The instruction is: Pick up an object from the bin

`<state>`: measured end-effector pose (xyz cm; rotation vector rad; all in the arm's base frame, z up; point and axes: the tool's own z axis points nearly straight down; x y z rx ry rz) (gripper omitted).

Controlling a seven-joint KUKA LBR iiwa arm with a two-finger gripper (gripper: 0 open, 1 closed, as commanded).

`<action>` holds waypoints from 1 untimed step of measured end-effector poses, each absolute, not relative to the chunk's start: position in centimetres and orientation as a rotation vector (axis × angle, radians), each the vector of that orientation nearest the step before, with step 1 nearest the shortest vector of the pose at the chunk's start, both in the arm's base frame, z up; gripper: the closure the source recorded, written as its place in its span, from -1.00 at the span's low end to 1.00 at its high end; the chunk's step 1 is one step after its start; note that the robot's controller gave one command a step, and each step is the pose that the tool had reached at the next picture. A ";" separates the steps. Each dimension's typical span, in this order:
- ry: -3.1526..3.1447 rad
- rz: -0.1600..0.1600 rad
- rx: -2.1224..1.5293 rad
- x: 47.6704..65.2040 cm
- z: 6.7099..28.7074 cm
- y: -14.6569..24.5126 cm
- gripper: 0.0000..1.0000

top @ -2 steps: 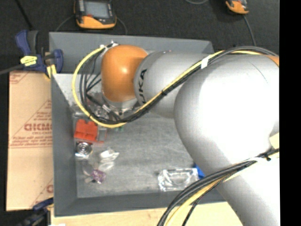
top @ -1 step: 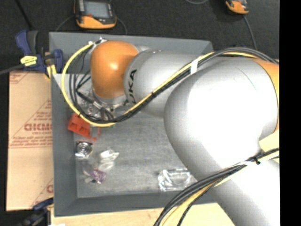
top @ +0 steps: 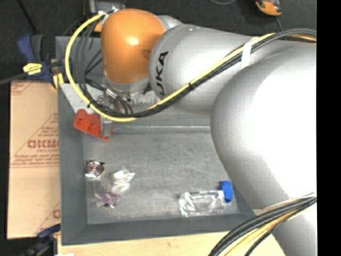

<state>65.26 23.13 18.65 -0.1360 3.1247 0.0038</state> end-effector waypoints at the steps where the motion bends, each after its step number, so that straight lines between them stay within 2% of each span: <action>1: 3.125 0.003 -0.150 61.0 28.9 22.1 1.00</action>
Offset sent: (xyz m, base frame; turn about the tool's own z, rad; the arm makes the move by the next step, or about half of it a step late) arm -0.0452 -0.0087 0.0957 -0.0156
